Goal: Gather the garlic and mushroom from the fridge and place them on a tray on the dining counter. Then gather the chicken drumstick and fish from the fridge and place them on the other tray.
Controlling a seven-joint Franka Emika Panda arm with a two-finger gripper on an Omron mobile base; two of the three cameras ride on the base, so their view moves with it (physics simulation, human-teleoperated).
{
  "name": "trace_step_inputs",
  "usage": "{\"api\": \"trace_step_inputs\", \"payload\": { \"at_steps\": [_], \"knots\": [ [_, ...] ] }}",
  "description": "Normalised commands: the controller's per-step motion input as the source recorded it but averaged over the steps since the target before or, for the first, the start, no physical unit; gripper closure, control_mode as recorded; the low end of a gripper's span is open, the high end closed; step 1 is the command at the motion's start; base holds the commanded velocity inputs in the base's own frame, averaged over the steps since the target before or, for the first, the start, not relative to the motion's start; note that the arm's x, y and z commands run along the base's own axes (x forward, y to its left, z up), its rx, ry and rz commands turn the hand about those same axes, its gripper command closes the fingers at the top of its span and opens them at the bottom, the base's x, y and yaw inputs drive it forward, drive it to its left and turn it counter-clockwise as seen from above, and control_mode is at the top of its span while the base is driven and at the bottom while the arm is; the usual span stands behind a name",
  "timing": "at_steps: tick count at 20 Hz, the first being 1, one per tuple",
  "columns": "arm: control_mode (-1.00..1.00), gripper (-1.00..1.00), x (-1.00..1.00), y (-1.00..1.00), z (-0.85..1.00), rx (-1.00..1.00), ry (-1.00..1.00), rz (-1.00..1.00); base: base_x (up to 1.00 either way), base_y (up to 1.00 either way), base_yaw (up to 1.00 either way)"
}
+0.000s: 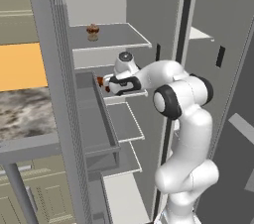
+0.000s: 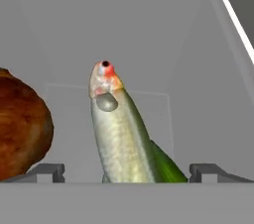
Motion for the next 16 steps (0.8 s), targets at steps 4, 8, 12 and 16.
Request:
{"api": "trace_step_inputs", "payload": {
  "at_steps": [4, 8, 12, 16],
  "knots": [
    [-1.00, -1.00, 0.23, 0.00, -0.25, 0.00, 0.01, 0.00, 0.00, 0.00, 0.00],
    [-1.00, 1.00, 0.21, 0.00, -0.27, 0.00, 0.02, 0.00, 0.00, 0.00, 0.00],
    [-1.00, 1.00, 0.00, 0.00, -0.21, 0.00, 0.00, 0.00, 0.00, 0.00, 0.00],
    [-1.00, 1.00, -0.06, 0.00, -0.24, 0.00, 0.03, 0.00, 0.00, 0.00, 0.00]
  ]
}}
